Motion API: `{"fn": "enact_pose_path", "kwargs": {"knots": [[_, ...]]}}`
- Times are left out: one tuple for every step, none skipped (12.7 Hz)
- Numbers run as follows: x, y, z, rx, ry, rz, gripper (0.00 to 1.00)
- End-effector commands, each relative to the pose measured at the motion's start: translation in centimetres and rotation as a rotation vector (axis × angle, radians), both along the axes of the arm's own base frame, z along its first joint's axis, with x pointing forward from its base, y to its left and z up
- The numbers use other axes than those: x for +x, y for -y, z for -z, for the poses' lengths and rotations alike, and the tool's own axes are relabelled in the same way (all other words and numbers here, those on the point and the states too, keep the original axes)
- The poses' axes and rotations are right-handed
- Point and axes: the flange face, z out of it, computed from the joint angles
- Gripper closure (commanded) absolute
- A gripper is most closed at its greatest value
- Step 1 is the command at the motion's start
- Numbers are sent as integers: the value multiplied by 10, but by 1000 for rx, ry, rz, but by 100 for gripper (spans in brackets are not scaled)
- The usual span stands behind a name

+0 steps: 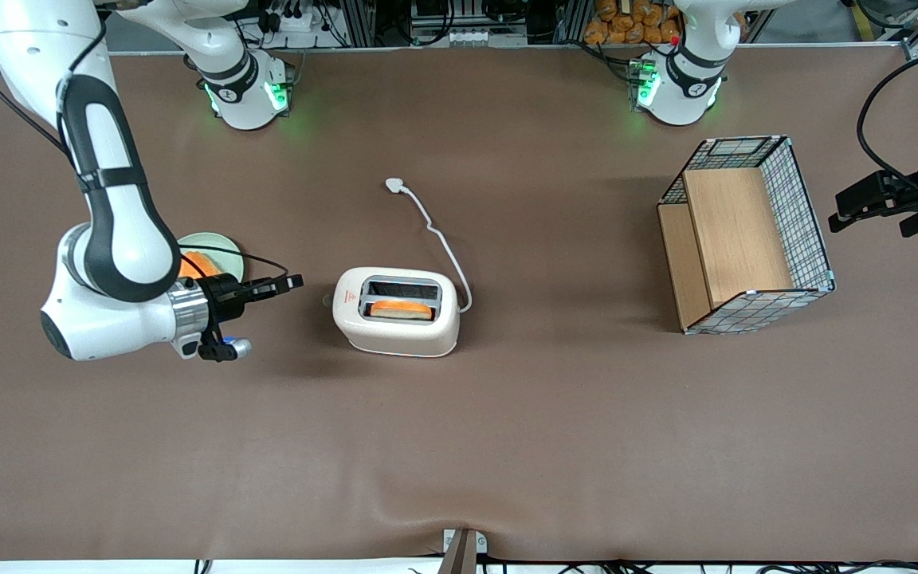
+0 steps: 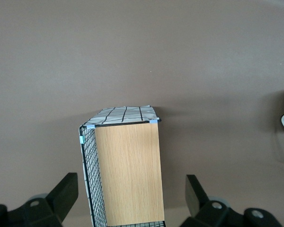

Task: Press toaster button with right arm
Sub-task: 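Bring the right gripper to the toaster's side lever and knob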

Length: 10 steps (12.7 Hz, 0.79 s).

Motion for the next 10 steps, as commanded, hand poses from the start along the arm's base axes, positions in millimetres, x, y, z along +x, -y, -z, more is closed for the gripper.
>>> {"fn": "enact_pose_path", "kwargs": {"knots": [[5, -14, 13, 16, 30, 2, 100], [6, -22, 19, 9, 43, 3, 100], [6, -30, 20, 11, 54, 4, 100], [5, -32, 21, 12, 53, 2, 100], [6, -32, 22, 12, 51, 3, 100], [6, -31, 27, 10, 44, 3, 100], [5, -31, 33, 10, 35, 4, 100], [4, -32, 40, 11, 30, -4, 100], [3, -32, 45, 13, 26, -5, 100], [4, -34, 48, 28, 18, 8, 100]]}}
